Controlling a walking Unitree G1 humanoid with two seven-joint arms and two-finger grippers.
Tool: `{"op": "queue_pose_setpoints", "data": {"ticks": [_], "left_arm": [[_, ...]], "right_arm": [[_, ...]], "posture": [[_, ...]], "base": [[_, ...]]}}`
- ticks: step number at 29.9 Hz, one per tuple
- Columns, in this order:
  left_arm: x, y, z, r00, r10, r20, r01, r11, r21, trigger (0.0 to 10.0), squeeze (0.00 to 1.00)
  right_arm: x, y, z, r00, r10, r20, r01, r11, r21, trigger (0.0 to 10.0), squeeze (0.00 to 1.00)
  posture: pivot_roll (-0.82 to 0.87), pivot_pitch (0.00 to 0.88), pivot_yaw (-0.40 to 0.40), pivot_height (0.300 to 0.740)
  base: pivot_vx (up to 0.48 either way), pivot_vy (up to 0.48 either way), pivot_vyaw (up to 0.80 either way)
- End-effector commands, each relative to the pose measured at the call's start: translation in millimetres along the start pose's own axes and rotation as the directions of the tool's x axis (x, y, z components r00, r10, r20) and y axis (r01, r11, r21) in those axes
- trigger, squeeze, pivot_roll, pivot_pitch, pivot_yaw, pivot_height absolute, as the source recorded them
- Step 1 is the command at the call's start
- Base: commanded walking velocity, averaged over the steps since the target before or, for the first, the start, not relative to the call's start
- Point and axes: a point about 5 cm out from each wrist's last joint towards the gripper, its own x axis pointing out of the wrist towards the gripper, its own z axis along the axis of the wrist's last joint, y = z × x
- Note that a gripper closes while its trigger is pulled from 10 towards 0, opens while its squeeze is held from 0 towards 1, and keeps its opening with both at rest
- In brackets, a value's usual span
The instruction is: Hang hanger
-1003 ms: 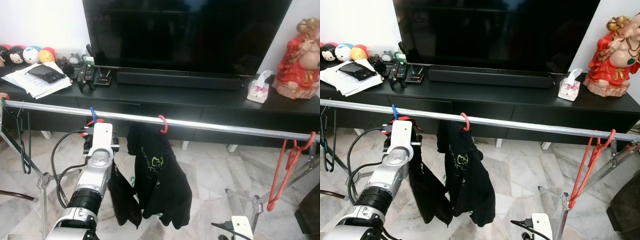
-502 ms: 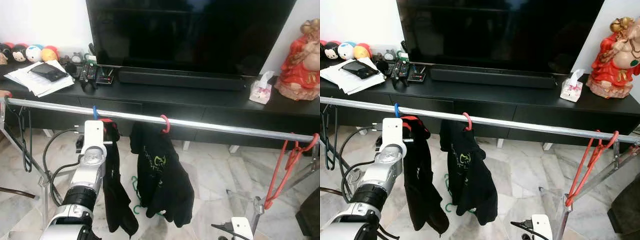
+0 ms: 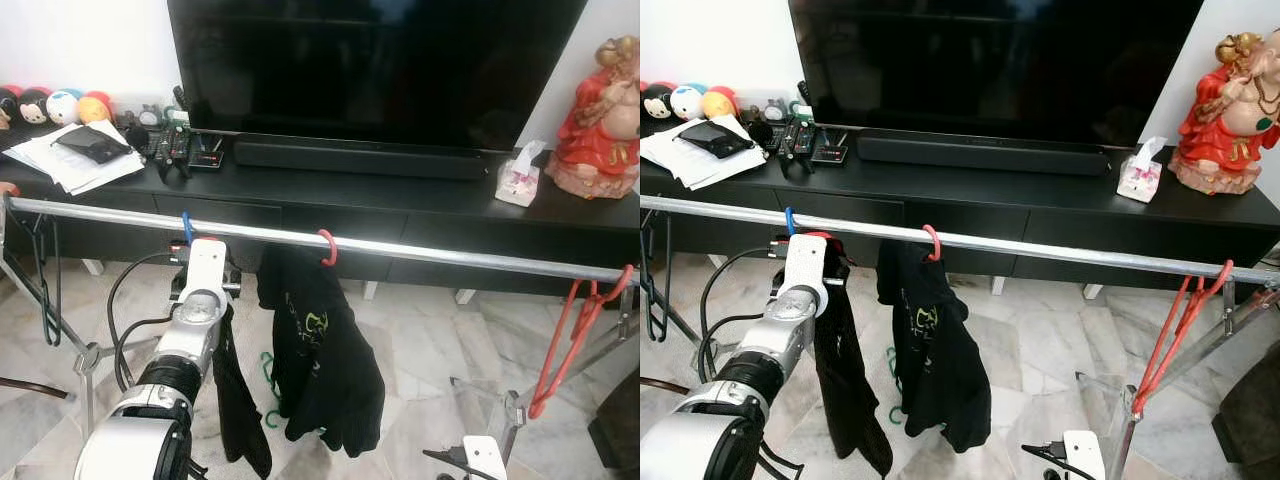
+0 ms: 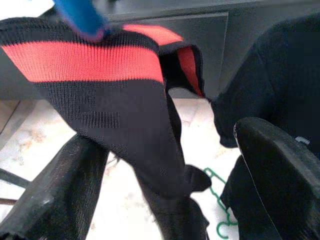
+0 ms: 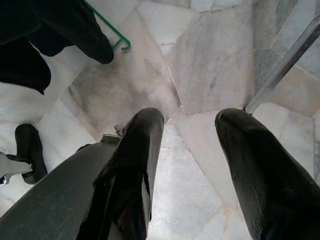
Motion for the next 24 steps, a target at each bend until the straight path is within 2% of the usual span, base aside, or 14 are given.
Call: {"op": "queue_pose_setpoints", "data": {"ticks": [1, 2, 3, 4, 6, 7, 8, 9, 15, 24], "left_arm": [[2.1, 0.5, 5, 1.0, 0.003, 0.008, -0.003, 1.0, 0.007, 10.0, 0.0], [2.6, 0.8, 4, 1.0, 0.014, 0.002, -0.014, 1.0, 0.01, 9.5, 0.0], [2.8, 0.8, 3, 1.0, 0.018, 0.001, -0.018, 1.0, 0.009, 9.5, 0.0], [2.9, 0.3, 3, 1.0, 0.021, 0.0, -0.021, 1.0, 0.008, 4.8, 0.0], [3.1, -2.6, 2, 1.0, 0.028, -0.005, -0.028, 1.0, -0.001, 2.7, 0.0], [3.1, -2.6, 2, 1.0, 0.028, -0.005, -0.028, 1.0, -0.001, 2.7, 0.0], [3.3, -4.0, 3, 1.0, 0.029, -0.006, -0.029, 1.0, -0.01, 1.6, 0.0], [3.5, -5.8, 4, 1.0, 0.027, -0.002, -0.027, 0.999, -0.018, 0.0, 0.0], [4.6, -10.6, 11, 0.999, 0.039, 0.013, -0.039, 0.999, -0.031, 0.0, 0.0], [5.8, -5.1, 11, 0.996, 0.091, -0.002, -0.091, 0.996, -0.016, 0.0, 0.0]], "right_arm": [[-0.9, -4.4, 0, 1.0, -0.01, 0.004, 0.01, 1.0, 0.001, 10.0, 0.0], [-1.0, -4.6, -1, 1.0, -0.01, 0.004, 0.01, 1.0, 0.002, 10.0, 0.0], [-1.1, -4.7, -1, 1.0, -0.01, 0.004, 0.01, 1.0, 0.002, 10.0, 0.0], [-1.1, -4.8, -1, 1.0, -0.011, 0.004, 0.011, 1.0, 0.003, 10.0, 0.0], [-1.4, -5.1, -2, 1.0, -0.01, 0.003, 0.01, 1.0, 0.004, 10.0, 0.0], [-1.4, -5.1, -2, 1.0, -0.01, 0.003, 0.01, 1.0, 0.004, 10.0, 0.0], [-1.5, -5.2, -2, 1.0, -0.01, 0.002, 0.01, 1.0, 0.002, 10.0, 0.0], [-1.5, -5.2, -3, 1.0, -0.008, 0.001, 0.008, 1.0, -0.004, 10.0, 0.0], [-1.8, -5.5, -3, 1.0, -0.007, 0.0, 0.007, 1.0, -0.004, 10.0, 0.0], [-2.0, -5.1, -5, 1.0, -0.004, -0.004, 0.004, 1.0, -0.002, 10.0, 0.0]], "posture": [[-0.09, 0.0, -0.09, 0.74], [-0.09, 0.0, -0.09, 0.74], [-0.09, 0.0, -0.09, 0.74], [-0.09, 0.0, -0.089, 0.74], [-0.09, 0.0, -0.089, 0.74], [-0.09, 0.0, -0.089, 0.74], [-0.09, 0.0, -0.091, 0.74], [-0.1, 0.0, -0.093, 0.74], [-0.1, 0.0, -0.091, 0.74], [-0.11, 0.0, -0.09, 0.74]], "base": [[0.0, 0.0, 0.0], [0.0, 0.0, 0.0], [0.0, 0.0, 0.0], [0.0, 0.0, 0.0], [0.0, 0.0, 0.0], [0.0, 0.0, 0.0], [0.0, 0.0, 0.0], [0.0, 0.0, 0.0], [0.0, 0.0, 0.0], [0.0, 0.0, 0.0]]}}
